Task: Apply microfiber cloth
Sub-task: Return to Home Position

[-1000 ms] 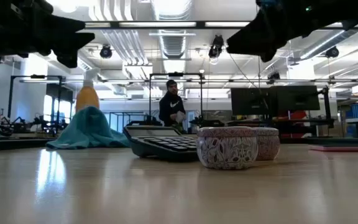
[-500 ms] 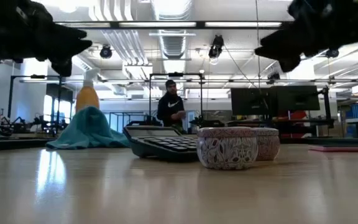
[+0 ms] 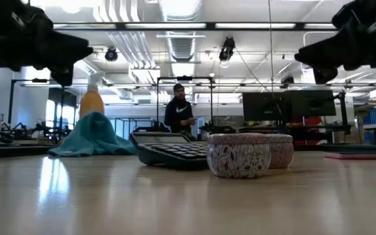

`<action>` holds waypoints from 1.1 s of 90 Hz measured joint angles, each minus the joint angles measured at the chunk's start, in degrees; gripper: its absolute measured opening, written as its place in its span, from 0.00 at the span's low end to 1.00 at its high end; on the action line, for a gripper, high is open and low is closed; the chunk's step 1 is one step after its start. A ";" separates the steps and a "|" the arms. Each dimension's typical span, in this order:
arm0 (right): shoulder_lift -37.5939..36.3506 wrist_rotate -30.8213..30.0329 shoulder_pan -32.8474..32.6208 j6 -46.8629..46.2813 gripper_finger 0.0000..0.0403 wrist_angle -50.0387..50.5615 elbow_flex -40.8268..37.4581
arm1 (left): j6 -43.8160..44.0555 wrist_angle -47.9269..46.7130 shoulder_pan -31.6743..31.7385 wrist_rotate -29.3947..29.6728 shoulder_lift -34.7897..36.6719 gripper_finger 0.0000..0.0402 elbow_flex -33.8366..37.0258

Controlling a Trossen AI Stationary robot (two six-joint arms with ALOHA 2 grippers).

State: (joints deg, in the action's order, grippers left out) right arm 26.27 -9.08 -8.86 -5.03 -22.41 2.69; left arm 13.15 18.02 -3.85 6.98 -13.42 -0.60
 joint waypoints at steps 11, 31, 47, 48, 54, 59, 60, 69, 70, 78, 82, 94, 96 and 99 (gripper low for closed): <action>-1.01 -0.07 0.00 0.60 0.08 0.34 -0.63 | 0.44 0.15 -1.90 0.19 2.52 0.19 0.00; -1.49 -0.06 0.02 2.09 0.00 2.54 -0.15 | -1.52 -4.14 -3.72 1.55 7.34 0.19 0.02; -3.23 0.04 0.02 1.85 0.00 4.69 -0.13 | -2.27 -5.43 -3.72 1.55 9.21 0.19 0.03; -3.41 0.04 0.02 1.63 0.00 4.97 -0.13 | -2.36 -5.45 -3.72 1.55 9.36 0.19 0.04; -4.80 0.07 0.02 1.03 0.00 7.36 -0.13 | -3.09 -5.49 -3.72 1.53 10.53 0.19 0.04; -6.15 0.07 0.02 0.91 0.00 9.78 -0.13 | -3.54 -5.90 -3.72 1.53 11.76 0.19 0.04; -6.48 0.07 0.02 0.85 0.00 10.33 -0.13 | -3.58 -6.11 -3.72 1.53 12.05 0.19 0.04; -9.51 0.11 0.02 -0.22 0.00 14.10 -0.13 | -3.63 -8.74 -3.72 1.55 13.36 0.19 0.04; -9.86 0.11 0.02 -0.29 0.00 14.42 -0.13 | -3.63 -9.05 -3.72 1.55 13.36 0.19 0.04; -12.48 0.07 0.08 -0.47 0.00 16.19 -0.13 | -3.63 -9.17 -3.72 1.56 13.10 0.19 0.05; -13.58 0.08 0.18 -1.02 0.00 16.93 -0.13 | -3.61 -9.27 -3.72 1.60 12.83 0.19 0.07; -16.74 0.06 1.48 -1.83 0.00 20.48 -0.13 | -3.61 -9.24 -3.72 1.63 13.41 0.19 0.07; -17.35 0.06 1.78 -1.89 0.00 20.55 -0.13 | -3.61 -9.31 -3.72 1.62 13.41 0.19 0.07; -18.30 0.07 2.13 -1.87 0.00 20.81 -0.13 | -3.63 -9.33 -3.72 1.62 13.41 0.19 0.07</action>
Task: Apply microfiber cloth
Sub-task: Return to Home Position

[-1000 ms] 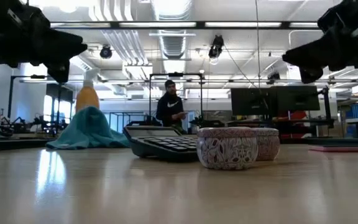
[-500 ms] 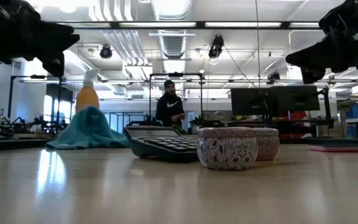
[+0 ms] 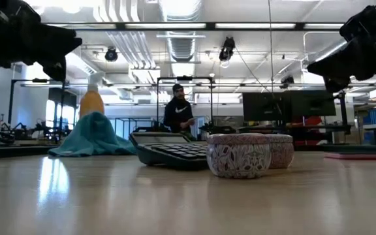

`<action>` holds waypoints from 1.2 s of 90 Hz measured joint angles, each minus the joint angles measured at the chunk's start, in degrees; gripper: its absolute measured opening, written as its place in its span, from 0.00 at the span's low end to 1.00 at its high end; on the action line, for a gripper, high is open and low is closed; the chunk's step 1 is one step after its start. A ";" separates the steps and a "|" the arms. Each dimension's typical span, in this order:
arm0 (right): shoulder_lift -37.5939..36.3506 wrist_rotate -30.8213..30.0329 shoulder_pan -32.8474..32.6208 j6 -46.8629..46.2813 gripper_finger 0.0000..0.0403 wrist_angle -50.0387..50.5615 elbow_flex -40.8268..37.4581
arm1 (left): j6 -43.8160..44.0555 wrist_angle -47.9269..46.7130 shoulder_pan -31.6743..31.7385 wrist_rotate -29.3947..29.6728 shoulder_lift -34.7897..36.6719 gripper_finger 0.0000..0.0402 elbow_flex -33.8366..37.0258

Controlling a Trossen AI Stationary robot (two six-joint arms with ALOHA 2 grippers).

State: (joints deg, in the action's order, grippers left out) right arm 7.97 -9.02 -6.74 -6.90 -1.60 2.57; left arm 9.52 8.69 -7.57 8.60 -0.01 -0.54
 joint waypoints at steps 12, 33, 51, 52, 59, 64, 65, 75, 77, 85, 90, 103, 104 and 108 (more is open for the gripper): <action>-3.63 0.04 1.04 -0.05 0.00 2.36 0.04 | -0.39 0.08 0.00 -0.03 -0.21 0.19 0.00; -7.92 -2.79 1.15 6.50 0.00 1.30 0.12 | -0.05 0.56 0.00 -0.52 0.00 0.19 0.02; -7.98 -2.95 1.15 6.46 0.00 0.43 0.09 | -4.81 0.77 0.00 -0.52 -0.66 0.19 0.02; -7.98 -2.95 1.15 6.45 0.00 0.46 0.08 | -4.81 0.72 0.00 -0.52 -0.77 0.19 0.02; -7.90 -2.93 1.13 6.80 0.00 0.79 0.05 | -4.52 0.58 0.00 -0.53 -1.60 0.19 0.02; -7.70 -2.95 1.15 7.42 0.00 1.49 0.05 | -4.52 0.54 0.00 -0.52 -2.40 0.19 0.02; -7.66 -2.95 1.15 7.54 0.00 1.59 0.04 | -4.52 0.52 0.00 -0.52 -2.54 0.19 0.02; -7.43 -2.93 1.15 7.57 0.00 1.57 0.04 | -4.36 0.78 0.00 -0.54 -3.90 0.19 -0.08; -7.42 -2.93 1.15 7.56 0.00 1.58 0.04 | -4.35 0.66 0.00 -0.55 -4.17 0.19 -0.10; -7.41 -2.93 1.15 7.55 0.00 1.68 0.04 | -4.33 0.71 0.00 -0.55 -5.23 0.19 -0.20; -7.43 -2.93 1.15 7.57 0.00 1.61 0.04 | -4.27 0.76 0.00 -0.55 -5.66 0.19 -0.26; -7.41 -2.95 1.15 10.46 0.00 1.66 0.04 | -1.04 3.47 0.00 -0.56 -6.32 0.19 -0.31; -7.41 -2.92 1.15 10.89 0.00 1.66 0.04 | -0.90 3.87 0.00 -0.55 -6.30 0.19 -0.31; -7.41 -2.94 1.15 11.97 0.00 1.66 0.04 | -0.22 5.29 0.00 -0.57 -6.20 0.19 -0.36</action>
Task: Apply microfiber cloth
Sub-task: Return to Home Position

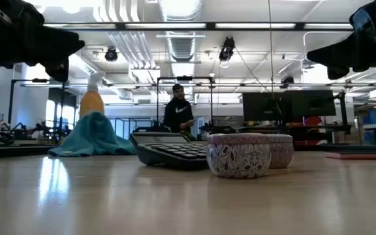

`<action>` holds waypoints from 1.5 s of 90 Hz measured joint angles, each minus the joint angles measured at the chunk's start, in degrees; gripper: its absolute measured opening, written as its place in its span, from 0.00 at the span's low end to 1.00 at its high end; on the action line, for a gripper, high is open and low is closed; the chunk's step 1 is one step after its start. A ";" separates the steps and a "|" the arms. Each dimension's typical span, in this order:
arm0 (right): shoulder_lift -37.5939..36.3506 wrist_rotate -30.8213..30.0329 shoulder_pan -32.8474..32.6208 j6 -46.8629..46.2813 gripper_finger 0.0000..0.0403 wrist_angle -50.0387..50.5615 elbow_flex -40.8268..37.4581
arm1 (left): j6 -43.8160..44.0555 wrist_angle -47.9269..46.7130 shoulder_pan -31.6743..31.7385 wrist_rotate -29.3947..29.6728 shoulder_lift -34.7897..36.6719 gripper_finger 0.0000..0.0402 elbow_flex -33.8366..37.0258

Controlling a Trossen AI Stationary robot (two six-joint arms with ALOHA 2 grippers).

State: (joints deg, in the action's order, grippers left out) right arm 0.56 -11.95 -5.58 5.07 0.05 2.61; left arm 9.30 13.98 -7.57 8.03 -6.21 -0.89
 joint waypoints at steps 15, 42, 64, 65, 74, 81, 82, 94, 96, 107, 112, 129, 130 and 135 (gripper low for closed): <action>0.00 -0.01 0.00 0.96 0.00 0.00 0.00 | -2.70 0.95 0.00 -2.38 0.32 0.19 -0.04; 0.00 -0.01 -0.01 0.97 0.00 -0.02 -0.01 | -3.89 0.53 1.16 -3.14 1.42 0.14 0.29; 0.00 -0.01 0.00 0.97 0.00 -0.07 -0.02 | -3.65 -4.18 1.62 -3.18 3.73 0.04 0.31; 0.00 -0.01 -0.01 0.97 0.00 -0.07 -0.02 | -3.74 -4.29 1.63 -3.12 3.82 0.03 0.31; 0.00 -0.01 0.00 0.97 0.00 -0.07 -0.02 | -6.54 -4.27 1.64 -0.53 4.36 0.01 0.31; 0.00 -0.01 0.00 0.97 0.00 -0.07 -0.02 | -6.60 -4.22 1.64 0.49 4.31 0.02 0.34; 0.00 -0.01 0.00 0.97 0.00 -0.07 -0.02 | -6.37 -4.21 1.64 0.48 4.26 0.02 0.34; 0.00 -0.03 0.00 0.97 0.00 -0.07 -0.02 | -5.35 -4.14 1.64 0.46 3.65 0.02 0.34; 0.00 -0.01 0.00 0.97 0.00 -0.07 -0.02 | -5.42 -4.13 1.64 0.46 3.47 0.02 0.34; 0.00 -0.01 0.00 0.97 0.00 -0.07 -0.02 | -5.55 -4.14 1.64 0.46 2.61 0.03 0.35; 0.00 -0.01 0.00 0.97 0.00 -0.07 -0.02 | -5.57 -4.17 1.64 0.46 2.13 0.03 0.36; 0.00 -0.02 0.00 0.97 0.00 -0.07 -0.02 | -5.57 -4.29 1.64 0.46 0.75 0.03 0.36; 0.00 -0.01 0.00 0.97 0.00 -0.07 -0.02 | -5.57 -4.28 1.64 0.46 0.68 0.03 0.36; 0.00 -0.01 0.00 0.97 0.00 -0.07 -0.02 | -5.57 -4.19 1.64 0.46 0.29 0.03 0.36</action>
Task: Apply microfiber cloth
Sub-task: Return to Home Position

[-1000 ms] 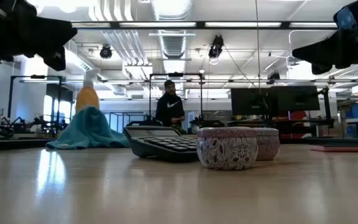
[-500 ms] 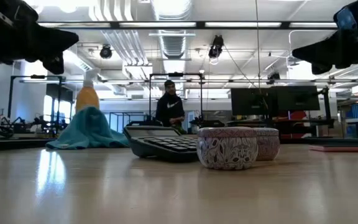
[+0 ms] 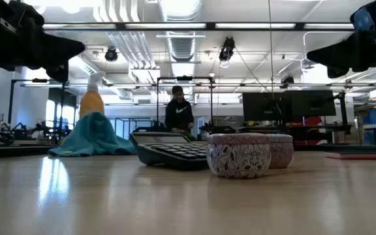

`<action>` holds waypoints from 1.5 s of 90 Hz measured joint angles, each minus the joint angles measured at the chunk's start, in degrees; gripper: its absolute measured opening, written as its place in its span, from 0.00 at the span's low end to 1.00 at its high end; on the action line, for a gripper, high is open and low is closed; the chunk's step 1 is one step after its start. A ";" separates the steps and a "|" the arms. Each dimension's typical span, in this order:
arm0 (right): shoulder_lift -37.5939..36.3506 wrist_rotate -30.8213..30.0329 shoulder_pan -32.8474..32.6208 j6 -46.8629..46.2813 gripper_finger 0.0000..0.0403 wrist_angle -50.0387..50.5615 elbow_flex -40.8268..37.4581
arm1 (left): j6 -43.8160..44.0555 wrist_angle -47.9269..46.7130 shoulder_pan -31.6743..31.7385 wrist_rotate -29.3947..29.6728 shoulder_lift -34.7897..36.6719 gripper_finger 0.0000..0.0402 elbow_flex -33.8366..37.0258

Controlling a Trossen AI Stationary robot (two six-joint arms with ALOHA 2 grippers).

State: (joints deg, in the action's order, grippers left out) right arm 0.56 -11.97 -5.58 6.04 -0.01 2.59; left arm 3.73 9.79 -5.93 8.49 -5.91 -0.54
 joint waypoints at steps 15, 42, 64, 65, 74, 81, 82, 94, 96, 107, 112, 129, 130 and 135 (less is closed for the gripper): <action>0.00 0.00 0.00 0.00 0.00 0.00 0.00 | -0.02 0.03 0.00 0.00 -1.09 0.03 0.02; 0.02 0.00 0.00 0.00 0.00 0.00 -0.02 | -0.02 0.01 0.00 0.00 -3.29 0.03 0.04; 0.02 0.00 0.00 0.00 0.00 0.00 -0.02 | -0.02 0.01 0.00 0.00 -5.38 0.03 0.04; 0.02 0.00 0.00 0.00 0.00 0.00 -0.02 | -0.02 0.01 0.00 0.01 -5.48 0.03 0.04; 0.02 0.00 0.00 0.00 0.00 0.00 -0.02 | -0.02 -0.12 0.00 0.00 -6.28 0.03 0.04; 0.02 0.00 0.00 0.00 0.00 0.00 -0.02 | -0.02 -0.07 0.00 0.00 -6.91 0.03 0.04; 0.02 -0.02 0.00 0.00 0.00 0.00 -0.02 | -0.02 -0.09 0.00 0.00 -6.99 0.03 0.04; 0.02 0.00 -0.01 0.00 0.00 0.00 -0.02 | -0.02 0.01 0.00 0.00 -7.94 0.03 0.04; 0.02 0.00 -0.01 0.00 0.00 0.00 -0.02 | -0.02 0.02 0.00 0.00 -8.09 0.03 0.04; 0.02 -0.01 0.00 0.00 0.00 0.00 -0.02 | -0.02 0.03 0.00 0.00 -8.92 0.03 0.04; 0.02 0.00 0.00 0.00 0.00 0.00 -0.02 | -0.02 0.04 0.00 0.00 -9.22 0.03 0.04; 0.02 -0.02 -0.01 0.00 0.00 0.00 -0.02 | -0.02 0.03 0.00 0.00 -10.34 0.03 0.04; 0.02 -0.01 0.00 0.00 0.00 0.00 -0.02 | -0.02 0.03 0.00 0.00 -10.39 0.03 0.04; 0.02 0.00 -0.01 0.00 0.00 0.00 -0.02 | -0.02 -0.03 0.00 0.00 -10.64 0.03 0.04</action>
State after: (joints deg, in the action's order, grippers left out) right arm 0.58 -11.97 -5.59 6.04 -0.01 2.57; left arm 3.70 9.76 -5.93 8.49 -16.56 -0.49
